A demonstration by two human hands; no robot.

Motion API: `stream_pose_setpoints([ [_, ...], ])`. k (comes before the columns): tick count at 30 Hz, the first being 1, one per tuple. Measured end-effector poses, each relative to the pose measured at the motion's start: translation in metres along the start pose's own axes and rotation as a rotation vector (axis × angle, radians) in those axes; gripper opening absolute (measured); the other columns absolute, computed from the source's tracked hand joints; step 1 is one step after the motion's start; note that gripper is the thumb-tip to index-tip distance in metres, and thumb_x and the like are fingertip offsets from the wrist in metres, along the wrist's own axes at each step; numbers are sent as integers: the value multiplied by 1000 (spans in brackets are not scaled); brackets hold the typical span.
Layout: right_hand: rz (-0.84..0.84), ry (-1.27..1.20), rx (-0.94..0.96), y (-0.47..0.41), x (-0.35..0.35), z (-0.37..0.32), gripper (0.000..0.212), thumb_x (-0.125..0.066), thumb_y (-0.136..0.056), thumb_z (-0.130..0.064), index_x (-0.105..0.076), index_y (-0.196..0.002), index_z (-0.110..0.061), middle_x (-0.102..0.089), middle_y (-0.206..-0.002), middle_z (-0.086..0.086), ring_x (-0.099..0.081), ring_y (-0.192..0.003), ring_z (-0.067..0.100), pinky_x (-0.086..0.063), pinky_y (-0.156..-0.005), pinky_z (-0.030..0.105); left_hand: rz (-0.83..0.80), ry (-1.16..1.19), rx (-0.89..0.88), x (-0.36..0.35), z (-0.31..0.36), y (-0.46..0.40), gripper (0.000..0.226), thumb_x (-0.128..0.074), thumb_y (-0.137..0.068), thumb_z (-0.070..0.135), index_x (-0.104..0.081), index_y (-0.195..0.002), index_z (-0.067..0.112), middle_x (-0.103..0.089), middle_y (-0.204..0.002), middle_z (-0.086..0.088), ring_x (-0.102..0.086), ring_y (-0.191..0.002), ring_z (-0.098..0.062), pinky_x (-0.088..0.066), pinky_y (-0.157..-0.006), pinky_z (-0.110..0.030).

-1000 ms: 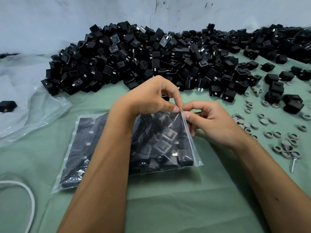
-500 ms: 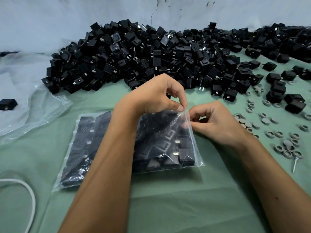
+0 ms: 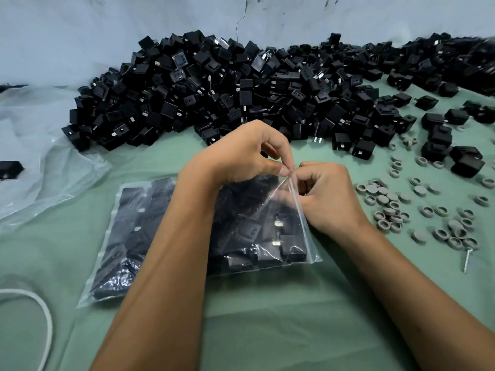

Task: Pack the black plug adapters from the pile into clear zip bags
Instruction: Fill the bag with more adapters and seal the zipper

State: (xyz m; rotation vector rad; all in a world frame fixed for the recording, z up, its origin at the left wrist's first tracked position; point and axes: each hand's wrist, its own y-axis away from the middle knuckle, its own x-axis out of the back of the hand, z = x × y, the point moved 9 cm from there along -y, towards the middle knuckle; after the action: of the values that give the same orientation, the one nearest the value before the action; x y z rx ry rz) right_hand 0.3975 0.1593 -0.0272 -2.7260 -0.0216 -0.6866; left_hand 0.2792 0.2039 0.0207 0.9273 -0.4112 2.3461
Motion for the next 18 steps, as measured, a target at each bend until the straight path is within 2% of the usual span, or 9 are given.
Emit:
stream_pose_setpoints([
  [3,-19,-24,-80,-8,9,14,21,-89,-80,-30,-75,-70,-18,-64,-61,9,-46,-51,14,-37,-49,30,-7,7,30,-3,-6,-1,8,-83,-84,11,-79,-85,19,-75,-99,0,-69,-101,-13,-58,-93,-44],
  [6,-218,-290,-227,-8,8,27,28,-69,-98,-27,-76,-74,-14,-58,-57,6,-42,-48,11,-32,-44,20,-23,21,71,-6,-12,-2,7,-81,-87,10,-79,-88,17,-75,-100,-2,-69,-91,-7,-59,-86,-43],
  [9,-486,-362,-344,3,-2,29,49,-57,-100,-51,-77,-76,-14,-58,-62,5,-39,-45,11,-24,-39,17,-3,-2,72,-10,-11,-6,10,-72,-95,8,-78,-94,16,-73,-89,3,-67,-80,-4,-56,-77,-29],
  [11,-669,-368,-336,14,-11,23,57,-60,-93,-63,-77,-82,-11,-60,-63,3,-41,-44,8,-25,-37,15,6,-60,74,-14,-7,-10,13,-66,-99,12,-78,-96,18,-71,-87,9,-66,-81,-7,-53,-79,-29],
  [14,-788,-319,-286,22,-17,16,45,-78,-82,-53,-76,-83,-8,-56,-59,-1,-39,-45,8,-26,-39,18,-71,-163,114,-27,-4,-16,20,-61,-101,25,-78,-91,27,-74,-91,9,-68,-94,-15,-55,-93,-41],
  [16,-786,-308,-298,22,-15,19,43,-82,-78,-44,-72,-79,-2,-55,-58,1,-37,-44,10,-23,-41,20,-132,-183,135,-37,-1,-20,28,-59,-102,33,-78,-83,28,-73,-82,9,-66,-83,-13,-55,-87,-40],
  [18,-778,-303,-319,21,-13,22,43,-82,-80,-37,-67,-77,2,-54,-57,2,-36,-43,10,-24,-40,19,-162,-183,184,-42,0,-25,40,-54,-103,40,-77,-75,24,-64,-66,13,-59,-70,-12,-50,-75,-35],
])
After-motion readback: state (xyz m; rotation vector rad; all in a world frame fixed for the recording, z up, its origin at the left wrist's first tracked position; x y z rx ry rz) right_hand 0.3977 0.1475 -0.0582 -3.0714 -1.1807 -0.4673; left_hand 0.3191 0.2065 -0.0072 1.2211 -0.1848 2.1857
